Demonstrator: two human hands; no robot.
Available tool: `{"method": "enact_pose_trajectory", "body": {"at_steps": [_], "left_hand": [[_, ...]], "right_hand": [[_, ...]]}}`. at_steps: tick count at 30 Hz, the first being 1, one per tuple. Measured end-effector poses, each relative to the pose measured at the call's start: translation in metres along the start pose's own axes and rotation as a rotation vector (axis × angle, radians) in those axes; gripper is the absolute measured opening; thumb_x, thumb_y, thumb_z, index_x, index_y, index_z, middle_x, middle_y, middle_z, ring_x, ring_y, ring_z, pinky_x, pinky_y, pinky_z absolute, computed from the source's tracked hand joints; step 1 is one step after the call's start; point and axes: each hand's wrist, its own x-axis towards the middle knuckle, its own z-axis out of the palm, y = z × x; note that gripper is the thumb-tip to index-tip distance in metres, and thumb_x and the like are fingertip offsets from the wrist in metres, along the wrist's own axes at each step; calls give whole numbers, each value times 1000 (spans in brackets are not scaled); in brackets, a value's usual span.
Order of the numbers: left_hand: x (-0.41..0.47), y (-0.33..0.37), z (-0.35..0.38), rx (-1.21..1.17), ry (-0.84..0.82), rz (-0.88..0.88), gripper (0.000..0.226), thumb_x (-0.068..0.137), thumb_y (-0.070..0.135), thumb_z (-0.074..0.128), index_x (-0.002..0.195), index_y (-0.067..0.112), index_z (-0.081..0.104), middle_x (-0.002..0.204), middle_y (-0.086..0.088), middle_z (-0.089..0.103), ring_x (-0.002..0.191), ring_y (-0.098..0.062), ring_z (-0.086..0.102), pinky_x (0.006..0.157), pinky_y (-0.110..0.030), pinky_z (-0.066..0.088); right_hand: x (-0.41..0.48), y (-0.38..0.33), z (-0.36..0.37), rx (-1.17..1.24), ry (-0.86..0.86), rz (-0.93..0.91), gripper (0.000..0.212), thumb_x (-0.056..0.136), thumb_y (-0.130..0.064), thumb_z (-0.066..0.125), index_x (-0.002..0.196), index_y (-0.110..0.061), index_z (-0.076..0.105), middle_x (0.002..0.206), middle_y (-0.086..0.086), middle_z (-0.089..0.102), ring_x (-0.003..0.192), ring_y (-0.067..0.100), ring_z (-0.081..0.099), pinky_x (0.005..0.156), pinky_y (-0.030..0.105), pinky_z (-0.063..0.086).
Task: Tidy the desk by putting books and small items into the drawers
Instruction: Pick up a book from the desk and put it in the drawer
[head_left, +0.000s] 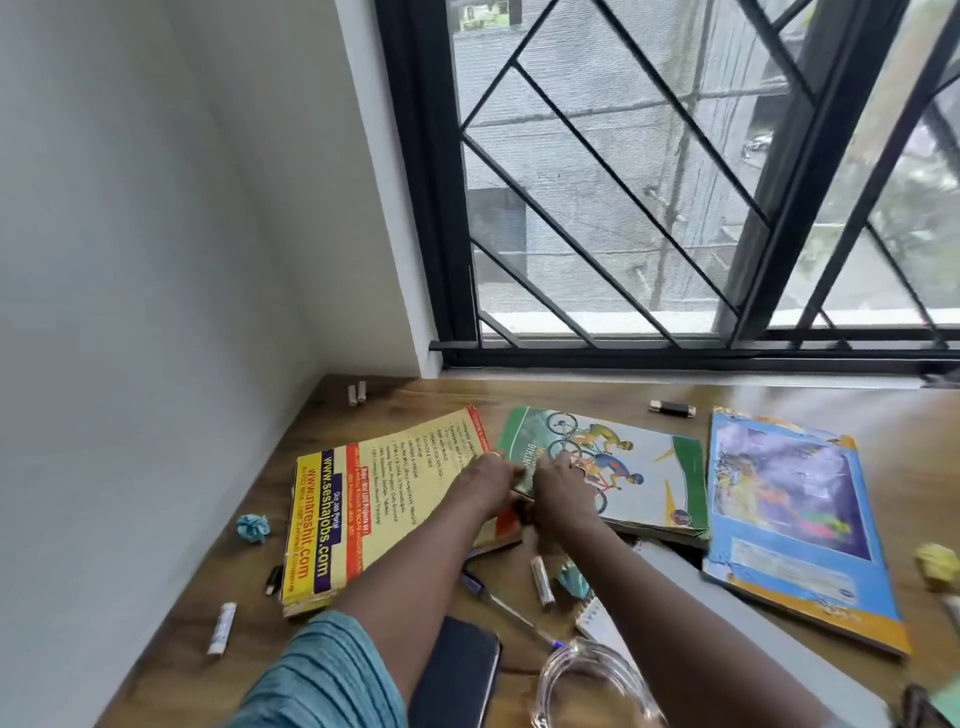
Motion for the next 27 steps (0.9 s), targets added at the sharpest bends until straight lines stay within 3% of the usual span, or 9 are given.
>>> {"method": "enact_pose_trajectory", "body": {"at_steps": [5, 9, 11, 14, 17, 20, 23, 25, 27], "left_hand": [[2, -2, -1, -4, 14, 17, 37, 87, 24, 66, 122, 14, 64, 119, -11, 63, 103, -23, 63, 91, -32, 53], [-8, -3, -4, 110, 72, 83, 29, 89, 13, 60, 118, 12, 65, 105, -8, 67, 93, -19, 64, 84, -27, 54], [-14, -5, -11, 90, 131, 101, 22, 93, 17, 53, 108, 10, 67, 92, -4, 67, 81, -14, 61, 79, -25, 53], [-33, 5, -34, 225, 254, 139, 26, 98, 32, 41, 105, 19, 62, 103, -5, 66, 99, -22, 59, 84, -28, 48], [-57, 21, -52, 290, 475, 191, 30, 94, 39, 47, 118, 28, 60, 108, -5, 66, 108, -24, 58, 81, -34, 50], [-89, 33, -61, -70, 645, 213, 45, 87, 49, 55, 125, 24, 61, 116, -8, 66, 111, -24, 57, 86, -34, 48], [-139, 48, -66, -581, 693, 243, 83, 79, 74, 28, 131, 15, 54, 127, -11, 62, 115, -24, 57, 90, -27, 43], [-171, 53, -66, -675, 819, 119, 97, 79, 75, 3, 137, 10, 46, 135, -14, 55, 117, -28, 56, 90, -26, 41], [-189, 45, -57, -829, 830, -107, 96, 82, 70, -3, 142, 7, 38, 142, -17, 46, 122, -32, 51, 98, -35, 40]], "right_hand": [[-3, 10, -9, -263, -7, -327, 29, 93, -19, 52, 115, -2, 59, 109, 15, 65, 101, 30, 65, 82, 36, 52], [-13, 10, 0, -315, 58, -419, 24, 96, -18, 44, 113, -5, 54, 105, 13, 65, 91, 27, 67, 69, 33, 48], [-20, 10, -5, -256, 115, -385, 24, 95, -16, 41, 112, -5, 54, 104, 12, 64, 94, 29, 66, 71, 35, 49], [-32, 9, -30, -149, 296, -297, 22, 93, -18, 43, 107, -7, 56, 103, 12, 66, 97, 32, 65, 76, 37, 50], [-43, 10, -57, -87, 527, -281, 20, 85, -10, 44, 87, -7, 63, 80, 14, 70, 76, 36, 69, 61, 39, 53], [-68, 15, -84, -40, 604, -218, 17, 92, -16, 48, 95, -12, 64, 94, 10, 70, 88, 34, 68, 69, 37, 51], [-103, 24, -104, 117, 763, -196, 11, 86, -19, 60, 91, -14, 68, 92, 9, 71, 89, 33, 65, 70, 35, 48], [-137, 26, -113, 328, 804, -193, 15, 76, -12, 64, 88, -12, 73, 86, 14, 72, 86, 35, 66, 73, 35, 47], [-171, 31, -122, 466, 854, -215, 23, 68, -10, 63, 87, -6, 76, 84, 19, 73, 84, 35, 67, 77, 33, 39]]}}
